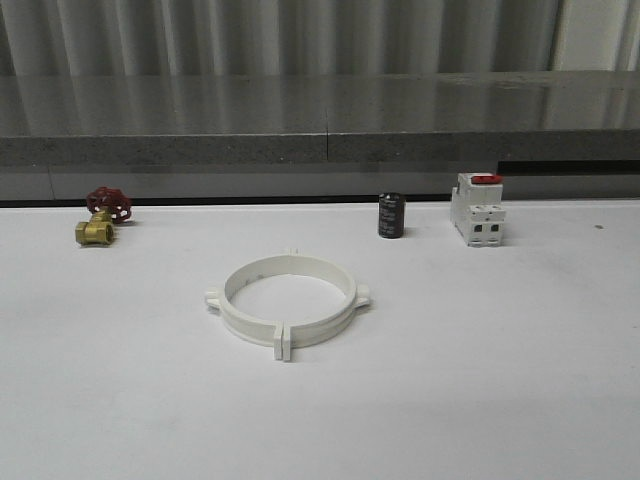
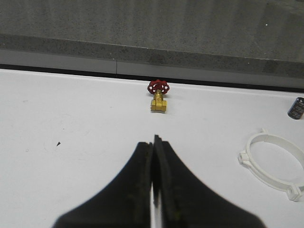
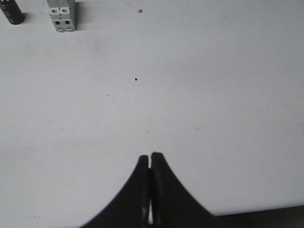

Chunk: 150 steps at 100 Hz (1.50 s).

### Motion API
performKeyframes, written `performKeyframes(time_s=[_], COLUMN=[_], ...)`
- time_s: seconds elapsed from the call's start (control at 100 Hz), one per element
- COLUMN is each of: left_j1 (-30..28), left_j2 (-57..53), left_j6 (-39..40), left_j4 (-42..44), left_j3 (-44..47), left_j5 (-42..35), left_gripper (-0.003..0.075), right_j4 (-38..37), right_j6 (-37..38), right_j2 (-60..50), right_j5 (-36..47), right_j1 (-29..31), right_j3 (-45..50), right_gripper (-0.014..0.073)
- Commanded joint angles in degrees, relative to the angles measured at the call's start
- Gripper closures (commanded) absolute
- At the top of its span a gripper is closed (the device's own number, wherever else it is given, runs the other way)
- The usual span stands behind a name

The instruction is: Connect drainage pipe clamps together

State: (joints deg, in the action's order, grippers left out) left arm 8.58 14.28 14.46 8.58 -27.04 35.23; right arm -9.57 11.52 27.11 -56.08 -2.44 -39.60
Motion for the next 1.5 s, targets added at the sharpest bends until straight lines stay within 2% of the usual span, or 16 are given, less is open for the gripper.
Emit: performKeyframes(time_s=[0.0,0.24,0.56,0.7,0.79,0.93,1.11,1.49], left_j1=[-0.13,-0.13,-0.13,-0.13,-0.13,-0.13,-0.13,-0.13], left_j2=[0.51,0.51,0.51,0.51,0.51,0.51,0.51,0.61], left_j6=[-0.01,-0.01,-0.01,-0.01,-0.01,-0.01,-0.01,-0.01], left_j4=[-0.02,-0.02,-0.02,-0.02,-0.02,-0.02,-0.02,-0.02], left_j3=[-1.40,-1.40,-1.40,-1.40,-1.40,-1.40,-1.40,-1.40], left_j5=[-4.31,-4.31,-4.31,-4.31,-4.31,-4.31,-4.31,-4.31], left_gripper=[0.0741,0.0741,0.0741,0.0741,0.0741,0.0741,0.0741,0.0741], right_j4=[-1.39,-1.39,3.25,7.22,10.03,11.79,11.84,11.84], right_j6=[-0.33,-0.33,-1.21,-6.38,-8.85,-9.33,-9.27,-9.27], right_j2=[0.14,-0.76,-14.32,-21.26,-24.94,-28.87,-28.81,-28.81], right_j5=[3.09,4.75,28.85,39.69,43.89,48.47,54.06,55.09], right_j1=[0.40,0.28,0.28,0.28,0.28,0.28,0.28,0.28], right_j3=[-1.30,0.02,15.44,24.67,29.27,35.29,40.22,40.21], right_gripper=[0.0661,0.0661,0.0661,0.0661,0.0661,0.0661,0.0661,0.0661])
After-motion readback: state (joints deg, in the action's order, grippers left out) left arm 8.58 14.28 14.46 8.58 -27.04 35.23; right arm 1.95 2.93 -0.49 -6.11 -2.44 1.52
